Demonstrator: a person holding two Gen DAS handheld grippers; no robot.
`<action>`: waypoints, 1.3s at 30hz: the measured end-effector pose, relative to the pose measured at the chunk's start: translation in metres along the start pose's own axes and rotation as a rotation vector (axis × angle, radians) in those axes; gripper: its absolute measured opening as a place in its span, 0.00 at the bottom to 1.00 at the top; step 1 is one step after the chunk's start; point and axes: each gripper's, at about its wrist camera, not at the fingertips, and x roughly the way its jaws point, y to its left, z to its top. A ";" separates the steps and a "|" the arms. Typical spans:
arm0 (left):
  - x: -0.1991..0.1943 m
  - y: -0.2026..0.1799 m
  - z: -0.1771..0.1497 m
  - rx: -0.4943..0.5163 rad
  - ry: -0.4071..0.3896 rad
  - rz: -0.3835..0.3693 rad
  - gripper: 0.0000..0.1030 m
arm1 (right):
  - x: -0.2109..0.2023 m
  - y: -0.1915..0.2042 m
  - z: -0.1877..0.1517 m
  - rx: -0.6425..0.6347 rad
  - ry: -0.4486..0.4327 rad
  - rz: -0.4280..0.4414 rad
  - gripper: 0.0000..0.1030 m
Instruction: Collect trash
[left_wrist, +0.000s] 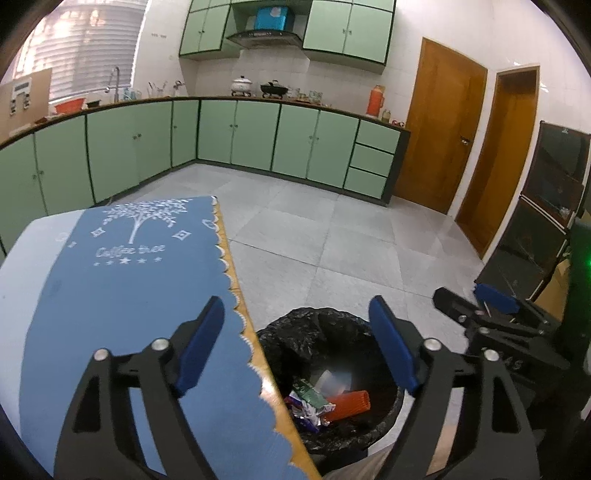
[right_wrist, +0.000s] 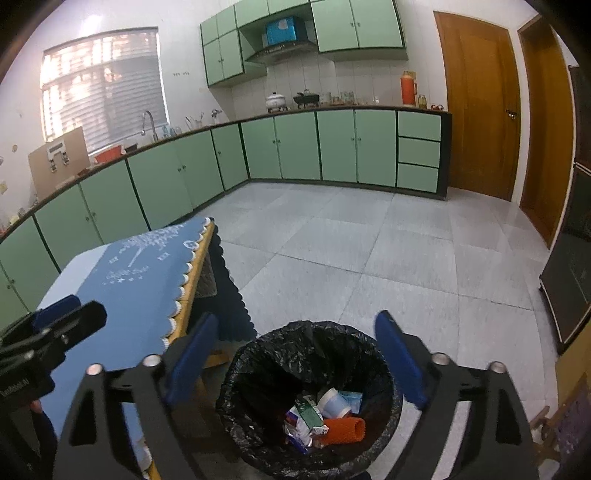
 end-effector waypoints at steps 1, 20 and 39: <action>-0.005 -0.001 -0.001 -0.001 -0.004 0.010 0.83 | -0.006 0.000 0.000 0.001 -0.007 0.010 0.92; -0.075 -0.017 -0.022 0.018 -0.085 0.117 0.92 | -0.080 0.010 -0.007 -0.067 -0.079 0.116 0.94; -0.115 -0.020 -0.036 0.024 -0.150 0.179 0.92 | -0.105 0.007 -0.026 -0.090 -0.100 0.168 0.94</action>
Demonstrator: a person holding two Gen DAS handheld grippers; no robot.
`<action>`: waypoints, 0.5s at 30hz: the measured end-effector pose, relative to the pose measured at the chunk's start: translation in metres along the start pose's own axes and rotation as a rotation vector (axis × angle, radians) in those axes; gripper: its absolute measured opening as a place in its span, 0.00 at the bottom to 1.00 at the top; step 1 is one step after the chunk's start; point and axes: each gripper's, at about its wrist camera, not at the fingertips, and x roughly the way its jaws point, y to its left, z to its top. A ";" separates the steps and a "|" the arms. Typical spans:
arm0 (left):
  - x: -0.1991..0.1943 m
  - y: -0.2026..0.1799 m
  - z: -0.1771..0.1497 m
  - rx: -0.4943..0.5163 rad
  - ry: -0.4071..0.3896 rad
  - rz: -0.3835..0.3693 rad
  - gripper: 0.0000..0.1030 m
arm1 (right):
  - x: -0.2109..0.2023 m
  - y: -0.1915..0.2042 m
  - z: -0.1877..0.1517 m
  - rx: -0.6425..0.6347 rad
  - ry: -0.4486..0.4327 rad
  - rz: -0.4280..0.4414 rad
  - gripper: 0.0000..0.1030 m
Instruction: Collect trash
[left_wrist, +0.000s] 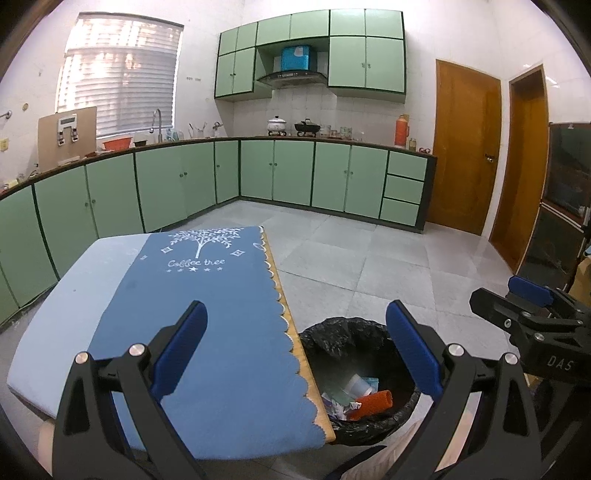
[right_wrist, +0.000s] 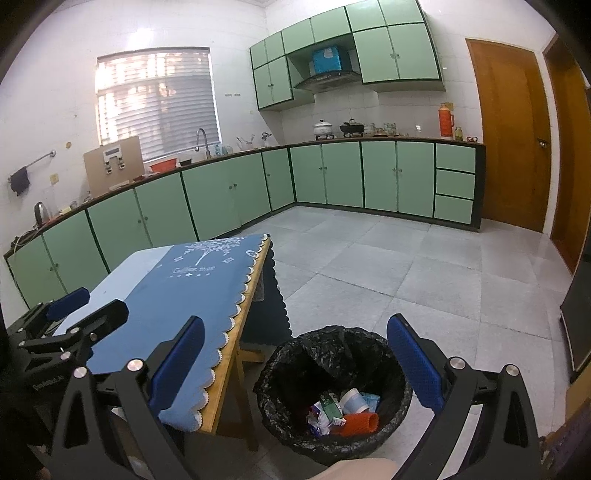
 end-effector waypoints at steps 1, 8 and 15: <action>-0.001 0.001 -0.001 -0.002 -0.002 0.003 0.92 | -0.001 0.001 0.000 -0.003 -0.004 0.003 0.94; -0.008 0.006 0.001 -0.002 -0.017 0.023 0.92 | -0.003 0.005 0.001 -0.021 -0.014 0.020 0.94; -0.011 0.010 0.000 -0.006 -0.033 0.043 0.92 | -0.002 0.010 0.002 -0.034 -0.018 0.031 0.94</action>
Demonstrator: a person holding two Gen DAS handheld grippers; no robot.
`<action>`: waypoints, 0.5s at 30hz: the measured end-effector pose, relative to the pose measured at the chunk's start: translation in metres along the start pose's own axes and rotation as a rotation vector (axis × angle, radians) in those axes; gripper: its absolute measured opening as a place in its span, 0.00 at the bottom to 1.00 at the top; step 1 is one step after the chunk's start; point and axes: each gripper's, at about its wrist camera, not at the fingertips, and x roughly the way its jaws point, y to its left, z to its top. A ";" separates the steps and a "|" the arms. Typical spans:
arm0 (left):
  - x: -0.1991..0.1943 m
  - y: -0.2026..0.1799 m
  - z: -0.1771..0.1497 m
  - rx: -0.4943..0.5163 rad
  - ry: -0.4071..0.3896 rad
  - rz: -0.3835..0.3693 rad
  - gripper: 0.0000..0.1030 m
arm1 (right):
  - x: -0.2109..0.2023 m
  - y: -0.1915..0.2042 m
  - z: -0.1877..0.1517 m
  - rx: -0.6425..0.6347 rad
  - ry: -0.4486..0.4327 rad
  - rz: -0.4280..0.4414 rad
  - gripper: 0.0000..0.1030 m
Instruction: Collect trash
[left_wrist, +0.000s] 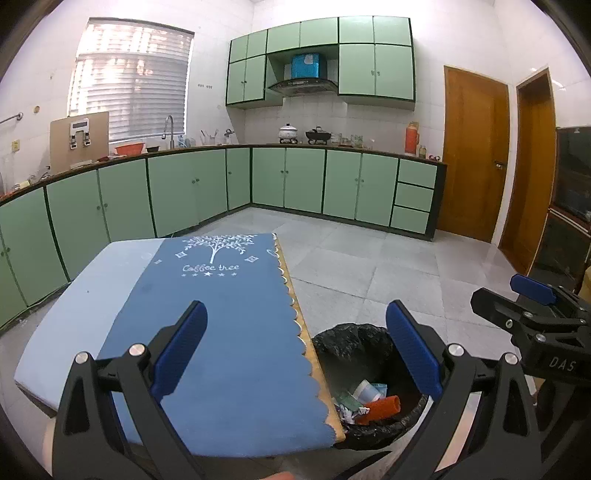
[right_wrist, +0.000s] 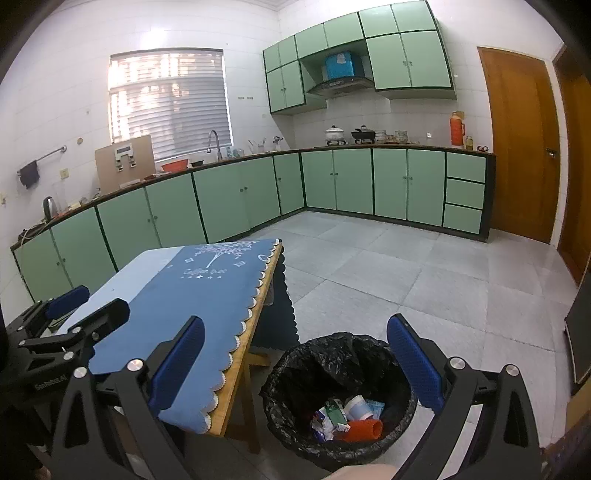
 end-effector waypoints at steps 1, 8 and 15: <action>0.000 0.000 0.000 0.001 0.000 0.002 0.92 | 0.001 0.001 0.000 -0.003 0.000 0.002 0.94; -0.001 0.003 0.000 -0.007 -0.004 0.009 0.92 | 0.001 0.003 0.000 -0.011 -0.001 0.010 0.94; -0.001 0.007 0.001 -0.012 -0.005 0.016 0.92 | 0.001 0.004 0.001 -0.014 -0.001 0.009 0.94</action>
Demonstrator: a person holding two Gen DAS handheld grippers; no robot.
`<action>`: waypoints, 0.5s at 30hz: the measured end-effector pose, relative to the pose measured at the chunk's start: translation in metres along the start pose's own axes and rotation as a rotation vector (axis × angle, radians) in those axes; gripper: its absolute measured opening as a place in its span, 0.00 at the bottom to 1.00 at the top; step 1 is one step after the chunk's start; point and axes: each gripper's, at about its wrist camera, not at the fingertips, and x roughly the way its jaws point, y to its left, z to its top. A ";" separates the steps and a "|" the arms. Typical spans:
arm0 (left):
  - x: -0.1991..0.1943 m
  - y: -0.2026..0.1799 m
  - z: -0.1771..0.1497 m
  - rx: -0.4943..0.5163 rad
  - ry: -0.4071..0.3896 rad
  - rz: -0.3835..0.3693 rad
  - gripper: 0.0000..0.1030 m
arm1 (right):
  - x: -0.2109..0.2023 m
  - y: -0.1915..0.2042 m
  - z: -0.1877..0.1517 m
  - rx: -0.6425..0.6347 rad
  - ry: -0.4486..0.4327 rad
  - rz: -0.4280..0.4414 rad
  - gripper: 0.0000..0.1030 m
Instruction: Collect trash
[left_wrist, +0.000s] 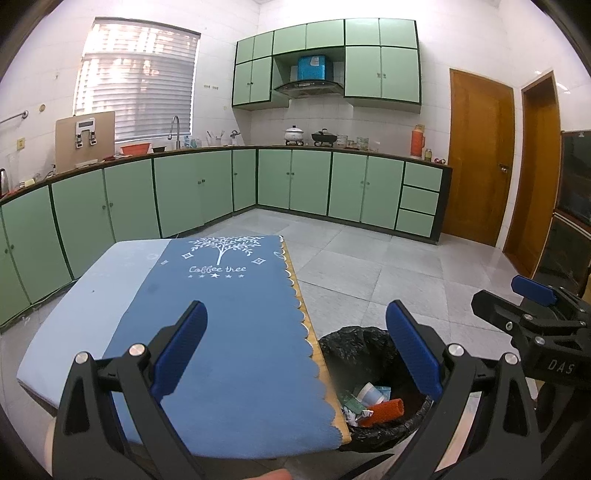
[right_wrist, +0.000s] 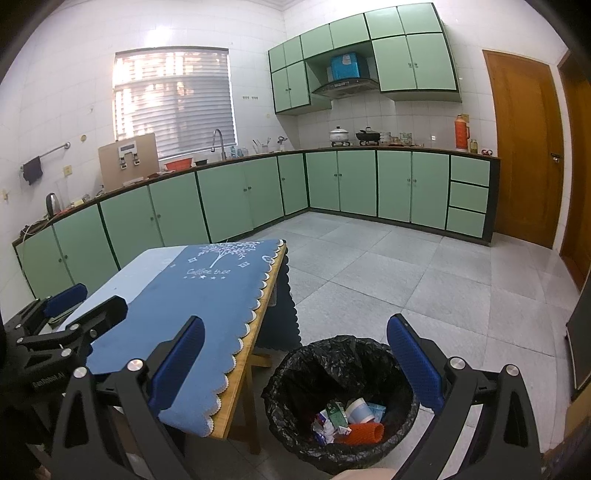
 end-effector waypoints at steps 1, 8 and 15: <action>0.000 0.000 0.000 -0.001 -0.001 0.001 0.92 | 0.000 0.000 0.000 0.000 0.000 0.001 0.94; -0.001 0.002 0.000 -0.003 -0.006 0.003 0.92 | 0.001 0.000 0.002 -0.006 -0.001 0.004 0.94; -0.002 0.002 0.000 -0.005 -0.009 0.007 0.92 | 0.001 0.000 0.002 -0.006 -0.001 0.003 0.94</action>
